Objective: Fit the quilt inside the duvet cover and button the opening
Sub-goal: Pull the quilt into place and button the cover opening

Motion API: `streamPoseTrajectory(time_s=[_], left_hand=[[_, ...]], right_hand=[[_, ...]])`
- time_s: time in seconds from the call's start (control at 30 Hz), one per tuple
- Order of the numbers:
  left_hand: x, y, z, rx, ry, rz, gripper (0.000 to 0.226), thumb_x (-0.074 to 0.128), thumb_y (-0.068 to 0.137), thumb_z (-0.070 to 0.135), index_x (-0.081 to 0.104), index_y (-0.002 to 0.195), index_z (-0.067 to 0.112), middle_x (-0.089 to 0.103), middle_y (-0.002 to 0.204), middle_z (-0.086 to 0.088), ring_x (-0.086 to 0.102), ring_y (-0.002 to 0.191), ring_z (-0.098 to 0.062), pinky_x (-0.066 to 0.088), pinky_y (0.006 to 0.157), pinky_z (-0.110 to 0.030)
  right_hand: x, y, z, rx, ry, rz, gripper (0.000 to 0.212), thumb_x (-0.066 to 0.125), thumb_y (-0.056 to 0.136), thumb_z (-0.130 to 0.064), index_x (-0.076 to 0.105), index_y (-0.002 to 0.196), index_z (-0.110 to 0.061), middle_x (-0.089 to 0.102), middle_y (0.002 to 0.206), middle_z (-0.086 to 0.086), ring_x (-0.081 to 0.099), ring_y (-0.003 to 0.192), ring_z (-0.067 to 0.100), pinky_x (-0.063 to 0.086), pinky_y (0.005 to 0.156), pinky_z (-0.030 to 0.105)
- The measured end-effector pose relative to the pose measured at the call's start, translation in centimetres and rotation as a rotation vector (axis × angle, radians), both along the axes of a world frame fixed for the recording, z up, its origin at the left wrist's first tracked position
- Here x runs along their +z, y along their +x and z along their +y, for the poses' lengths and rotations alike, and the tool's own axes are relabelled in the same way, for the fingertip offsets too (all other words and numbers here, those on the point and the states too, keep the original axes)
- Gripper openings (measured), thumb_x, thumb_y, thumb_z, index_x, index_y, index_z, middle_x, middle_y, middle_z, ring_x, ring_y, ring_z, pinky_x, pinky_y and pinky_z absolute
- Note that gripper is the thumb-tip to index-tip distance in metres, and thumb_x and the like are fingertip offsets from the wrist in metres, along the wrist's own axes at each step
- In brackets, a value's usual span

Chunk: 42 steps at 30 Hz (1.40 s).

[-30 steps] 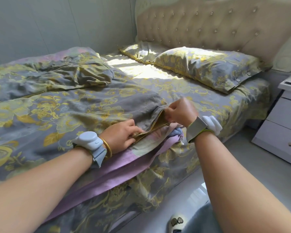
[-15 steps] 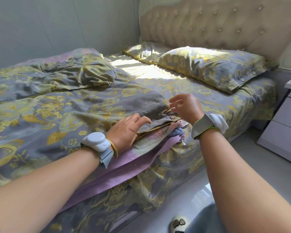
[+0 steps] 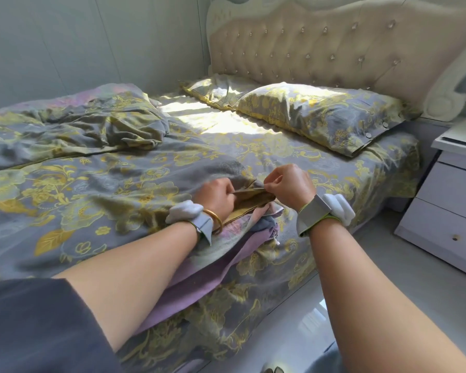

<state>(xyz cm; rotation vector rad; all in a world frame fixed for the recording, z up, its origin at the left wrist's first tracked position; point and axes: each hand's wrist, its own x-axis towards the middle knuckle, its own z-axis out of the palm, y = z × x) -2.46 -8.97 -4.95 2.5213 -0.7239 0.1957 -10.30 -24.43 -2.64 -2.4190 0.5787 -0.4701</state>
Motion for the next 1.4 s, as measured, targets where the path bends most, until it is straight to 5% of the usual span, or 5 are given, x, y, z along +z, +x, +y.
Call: streamPoseTrajectory(time_s=[0.2, 0.37, 0.73, 1.1, 1.4], left_hand=[[-0.1, 2.5, 0.8, 0.207, -0.334, 0.317, 0.004, 0.065, 0.082, 0.015, 0.068, 0.083, 0.018, 0.065, 0.083, -0.001, 0.064, 0.089, -0.024, 0.041, 0.073, -0.023], [-0.6, 3.0, 0.9, 0.245, -0.393, 0.324, 0.006, 0.063, 0.082, 0.015, 0.061, 0.085, 0.021, 0.064, 0.086, -0.001, 0.061, 0.086, -0.022, 0.043, 0.074, -0.026], [0.2, 2.6, 2.7, 0.048, -0.278, 0.151, 0.044, 0.041, 0.088, -0.002, 0.07, 0.067, 0.024, 0.062, 0.067, 0.003, 0.053, 0.058, -0.017, 0.041, 0.058, -0.023], [0.2, 0.7, 0.0, -0.333, 0.375, -0.151, 0.056, 0.045, 0.088, 0.006, 0.044, 0.139, 0.031, 0.031, 0.143, -0.002, 0.034, 0.125, -0.029, 0.035, 0.106, -0.043], [1.8, 1.2, -1.2, -0.12, 0.039, 0.103, 0.046, 0.046, 0.088, 0.014, 0.049, 0.134, 0.016, 0.042, 0.135, -0.009, 0.042, 0.125, -0.03, 0.035, 0.107, -0.043]], right_hand=[[-0.8, 0.9, -0.3, -0.074, -0.067, 0.209, 0.017, 0.057, 0.084, -0.013, 0.063, 0.068, -0.011, 0.052, 0.062, 0.007, 0.054, 0.071, 0.031, 0.042, 0.058, 0.028], [-1.0, 1.5, 0.2, 0.087, -0.126, 0.408, 0.025, 0.054, 0.09, -0.01, 0.068, 0.11, -0.006, 0.066, 0.113, 0.013, 0.063, 0.104, 0.033, 0.05, 0.084, 0.036], [-0.4, 0.8, 0.9, 0.167, -0.187, 0.472, 0.034, 0.046, 0.094, -0.002, 0.063, 0.123, 0.001, 0.058, 0.129, 0.019, 0.056, 0.119, 0.034, 0.047, 0.094, 0.037], [-0.2, 0.8, 0.2, 0.245, -0.32, 0.49, 0.03, 0.054, 0.091, -0.01, 0.069, 0.116, -0.005, 0.066, 0.119, 0.016, 0.063, 0.105, 0.031, 0.049, 0.088, 0.035], [0.1, 0.4, -0.8, 0.106, -0.09, 0.258, 0.018, 0.065, 0.081, -0.012, 0.077, 0.093, -0.018, 0.072, 0.095, 0.007, 0.064, 0.089, 0.024, 0.046, 0.068, 0.03]])
